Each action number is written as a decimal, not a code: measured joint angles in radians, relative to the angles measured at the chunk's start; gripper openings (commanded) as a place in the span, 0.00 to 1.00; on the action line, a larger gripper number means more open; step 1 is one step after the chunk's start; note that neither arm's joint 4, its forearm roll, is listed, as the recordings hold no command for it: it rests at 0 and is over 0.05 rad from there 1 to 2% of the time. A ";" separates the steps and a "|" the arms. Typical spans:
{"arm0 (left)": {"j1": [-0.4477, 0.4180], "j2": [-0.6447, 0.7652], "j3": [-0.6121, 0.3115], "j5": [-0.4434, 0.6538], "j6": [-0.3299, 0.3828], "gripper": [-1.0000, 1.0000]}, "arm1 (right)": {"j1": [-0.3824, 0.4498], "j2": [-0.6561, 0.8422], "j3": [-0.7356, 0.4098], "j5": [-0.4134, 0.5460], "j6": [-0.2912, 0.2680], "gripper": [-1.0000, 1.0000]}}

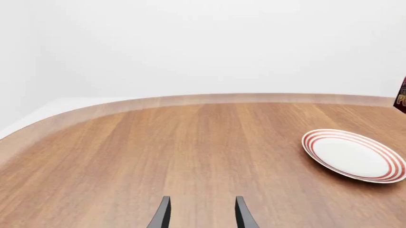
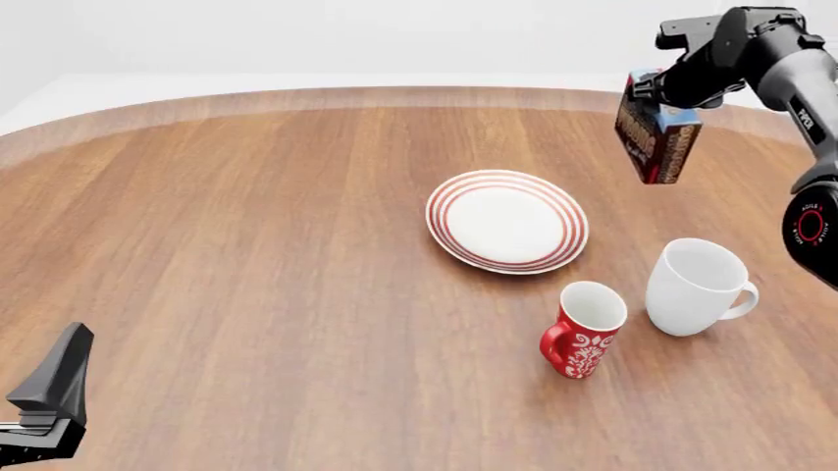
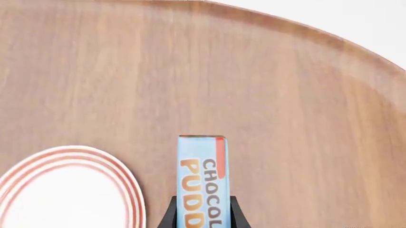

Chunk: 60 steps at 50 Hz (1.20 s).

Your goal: Put the chocolate pudding to the right of the plate.

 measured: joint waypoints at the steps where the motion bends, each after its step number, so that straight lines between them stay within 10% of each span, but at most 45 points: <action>1: 0.000 0.000 0.000 0.000 0.000 1.00 | 0.000 0.000 0.007 -0.005 0.001 0.00; 60: 0.000 0.000 0.000 0.000 0.000 1.00 | -0.034 0.035 0.223 -0.154 0.020 0.00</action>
